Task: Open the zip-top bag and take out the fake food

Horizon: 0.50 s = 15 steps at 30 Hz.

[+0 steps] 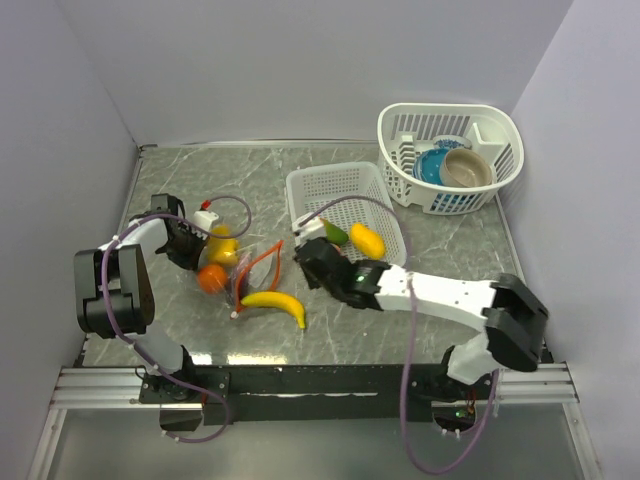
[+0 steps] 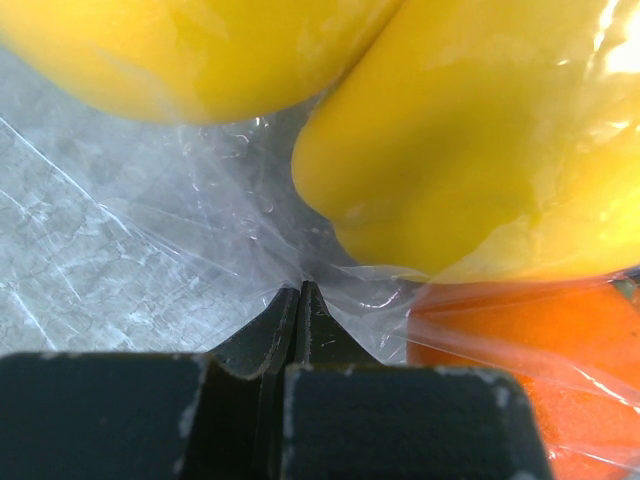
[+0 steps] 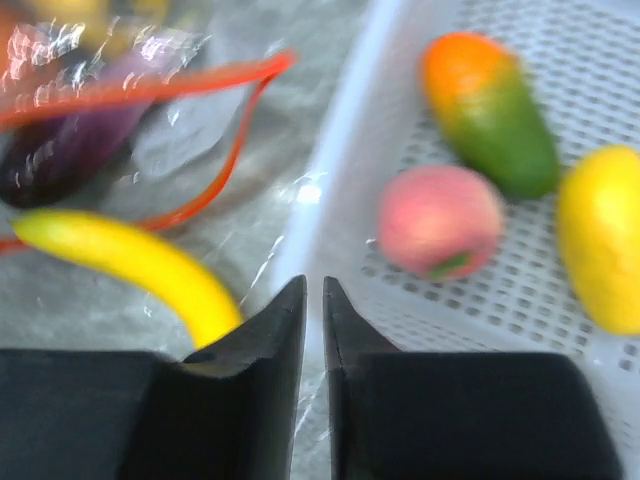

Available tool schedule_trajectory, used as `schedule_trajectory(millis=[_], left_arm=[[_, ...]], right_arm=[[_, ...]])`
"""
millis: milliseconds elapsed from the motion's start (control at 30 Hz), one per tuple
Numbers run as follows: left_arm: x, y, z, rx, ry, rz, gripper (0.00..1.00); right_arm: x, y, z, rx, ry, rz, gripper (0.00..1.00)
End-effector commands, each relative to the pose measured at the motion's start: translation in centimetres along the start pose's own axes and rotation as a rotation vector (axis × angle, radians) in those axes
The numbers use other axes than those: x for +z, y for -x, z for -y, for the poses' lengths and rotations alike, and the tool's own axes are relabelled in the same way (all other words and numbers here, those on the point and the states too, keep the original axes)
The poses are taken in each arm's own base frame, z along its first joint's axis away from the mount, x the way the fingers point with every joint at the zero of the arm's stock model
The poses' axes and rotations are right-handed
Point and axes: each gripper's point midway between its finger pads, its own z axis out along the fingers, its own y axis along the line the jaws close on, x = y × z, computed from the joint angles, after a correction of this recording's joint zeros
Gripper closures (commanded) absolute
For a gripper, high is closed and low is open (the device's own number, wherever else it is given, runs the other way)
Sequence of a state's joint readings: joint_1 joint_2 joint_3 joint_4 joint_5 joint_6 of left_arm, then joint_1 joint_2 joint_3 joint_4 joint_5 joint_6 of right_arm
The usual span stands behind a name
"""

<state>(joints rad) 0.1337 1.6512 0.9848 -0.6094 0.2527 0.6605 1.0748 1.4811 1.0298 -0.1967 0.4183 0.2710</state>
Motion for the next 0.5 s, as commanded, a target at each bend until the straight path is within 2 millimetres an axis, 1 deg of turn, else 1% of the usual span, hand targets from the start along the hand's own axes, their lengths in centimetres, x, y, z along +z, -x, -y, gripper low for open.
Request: schedule_trajectory(millis=[0, 67, 100, 133, 167, 200, 233, 267, 300, 333, 367, 400, 433, 467], left_arm=[[0.1, 0.8, -0.1, -0.010, -0.003, 0.023, 0.99], [0.1, 0.9, 0.0, -0.013, -0.009, 0.028, 0.99], [0.1, 0.9, 0.0, -0.016, -0.009, 0.028, 0.99], [0.0, 0.8, 0.1, -0.015, -0.008, 0.027, 0.99], [0.0, 0.8, 0.1, -0.015, -0.007, 0.026, 0.99], [-0.1, 0.7, 0.1, -0.015, -0.002, 0.022, 0.99], [-0.1, 0.6, 0.1, -0.010, 0.001, 0.023, 0.99], [-0.1, 0.4, 0.2, -0.008, 0.001, 0.016, 0.99], [-0.2, 0.3, 0.0, -0.004, 0.012, 0.013, 0.99], [-0.2, 0.2, 0.0, -0.001, 0.014, 0.011, 0.99], [-0.2, 0.2, 0.0, 0.000, 0.015, 0.009, 0.99], [-0.3, 0.2, 0.0, 0.001, 0.015, 0.011, 0.99], [-0.2, 0.2, 0.0, -0.003, 0.013, 0.011, 0.99], [-0.3, 0.4, 0.0, -0.003, 0.011, 0.016, 0.99]], right_arm=[[-1.9, 2.3, 0.7, 0.023, 0.071, 0.055, 0.56], [-2.0, 2.4, -1.7, -0.033, 0.149, 0.066, 0.44], [-1.4, 2.0, -2.7, -0.063, 0.161, 0.055, 0.34], [-1.3, 1.6, -4.2, -0.097, 0.186, 0.044, 0.30], [-0.3, 0.4, -5.2, -0.138, 0.203, 0.005, 0.26], [-0.2, 0.6, -6.2, -0.154, 0.229, 0.008, 0.22], [-0.3, 0.6, -7.5, -0.168, 0.266, 0.027, 0.20], [-0.3, 0.5, -8.4, -0.197, 0.297, 0.036, 0.19], [0.0, -0.2, -9.3, -0.212, 0.329, 0.025, 0.16], [0.3, -0.6, -9.6, -0.226, 0.337, 0.013, 0.16], [1.4, -2.0, -9.9, -0.248, 0.335, -0.029, 0.15], [1.9, -1.9, -9.9, -0.252, 0.320, -0.033, 0.15], [2.4, -2.7, -9.9, -0.267, 0.312, -0.062, 0.15], [3.3, -3.9, -9.8, -0.285, 0.295, -0.092, 0.15]])
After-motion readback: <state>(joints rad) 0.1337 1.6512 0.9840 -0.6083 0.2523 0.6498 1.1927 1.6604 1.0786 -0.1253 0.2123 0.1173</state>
